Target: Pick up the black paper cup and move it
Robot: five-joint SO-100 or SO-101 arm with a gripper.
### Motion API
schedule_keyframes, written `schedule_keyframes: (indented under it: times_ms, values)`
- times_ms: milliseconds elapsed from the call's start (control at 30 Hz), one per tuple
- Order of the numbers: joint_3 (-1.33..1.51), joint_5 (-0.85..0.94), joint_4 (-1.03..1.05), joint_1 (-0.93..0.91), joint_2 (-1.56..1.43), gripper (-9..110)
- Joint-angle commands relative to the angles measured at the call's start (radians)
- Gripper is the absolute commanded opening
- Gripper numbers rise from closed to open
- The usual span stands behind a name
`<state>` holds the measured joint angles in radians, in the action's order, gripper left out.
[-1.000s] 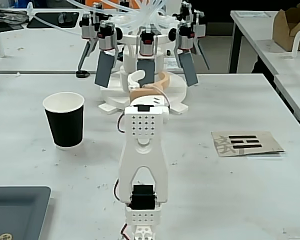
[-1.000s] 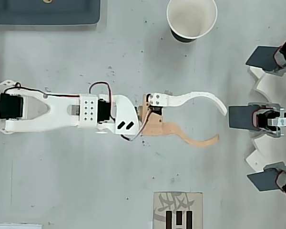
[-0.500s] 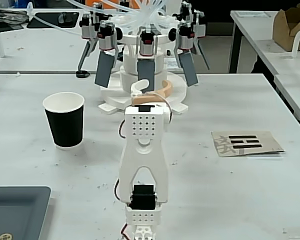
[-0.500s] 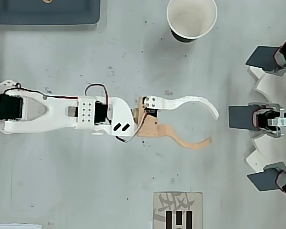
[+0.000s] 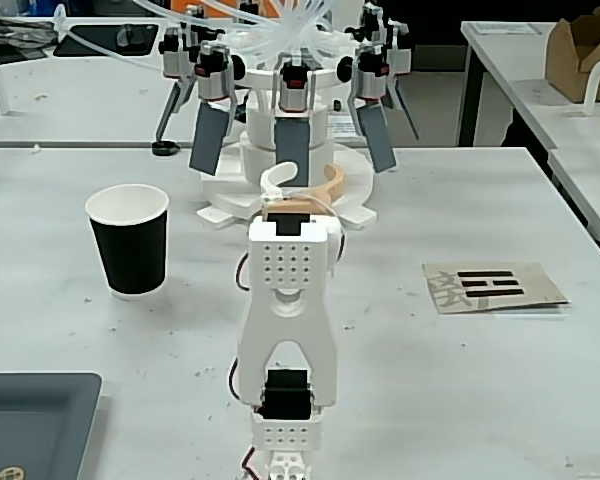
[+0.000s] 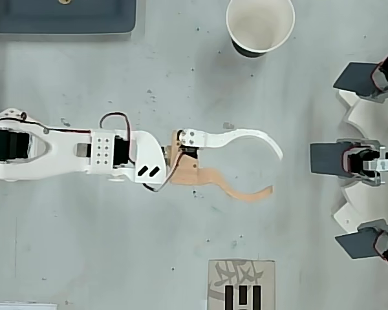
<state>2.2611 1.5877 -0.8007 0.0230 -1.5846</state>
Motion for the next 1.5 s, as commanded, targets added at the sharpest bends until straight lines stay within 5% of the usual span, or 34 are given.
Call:
schedule_keyframes:
  times_ms: [0, 1467]
  values:
    - [0.032, -0.005, -0.037, -0.008, -0.084, 9]
    - [0.690, -0.095, -0.485, -0.005, -0.293, 14]
